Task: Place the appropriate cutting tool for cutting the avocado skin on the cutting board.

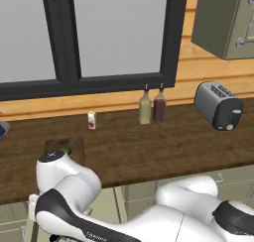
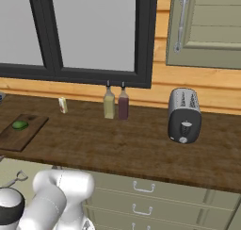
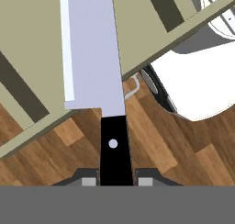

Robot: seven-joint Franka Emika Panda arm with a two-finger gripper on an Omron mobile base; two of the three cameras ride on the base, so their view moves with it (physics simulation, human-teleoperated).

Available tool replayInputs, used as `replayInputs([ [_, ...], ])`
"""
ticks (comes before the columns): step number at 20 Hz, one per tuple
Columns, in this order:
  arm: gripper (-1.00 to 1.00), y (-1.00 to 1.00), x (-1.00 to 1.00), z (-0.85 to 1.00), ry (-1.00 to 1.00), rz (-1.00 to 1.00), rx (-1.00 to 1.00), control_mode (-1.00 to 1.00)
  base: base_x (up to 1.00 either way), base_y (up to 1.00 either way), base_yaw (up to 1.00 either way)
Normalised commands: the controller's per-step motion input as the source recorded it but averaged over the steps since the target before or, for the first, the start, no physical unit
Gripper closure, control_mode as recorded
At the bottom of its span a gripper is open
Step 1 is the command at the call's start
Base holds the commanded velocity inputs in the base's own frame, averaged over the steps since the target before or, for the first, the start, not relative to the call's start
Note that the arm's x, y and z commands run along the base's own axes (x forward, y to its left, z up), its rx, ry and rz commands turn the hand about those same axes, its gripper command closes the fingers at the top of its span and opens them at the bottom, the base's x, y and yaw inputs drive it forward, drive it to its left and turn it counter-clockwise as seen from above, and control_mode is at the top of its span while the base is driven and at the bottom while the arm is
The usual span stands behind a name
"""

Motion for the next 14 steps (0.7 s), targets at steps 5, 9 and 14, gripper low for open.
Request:
replayInputs([
  [5,1.00,-0.24,0.09,0.41,0.00,-0.21,-0.07,-1.00,0.00,0.00,0.00],
  [9,1.00,-0.08,0.36,0.44,0.00,-0.15,-0.07,-1.00,0.00,0.00,0.00],
  [14,1.00,-0.07,0.21,0.42,0.00,-0.04,-0.05,-1.00,0.00,0.00,0.00],
])
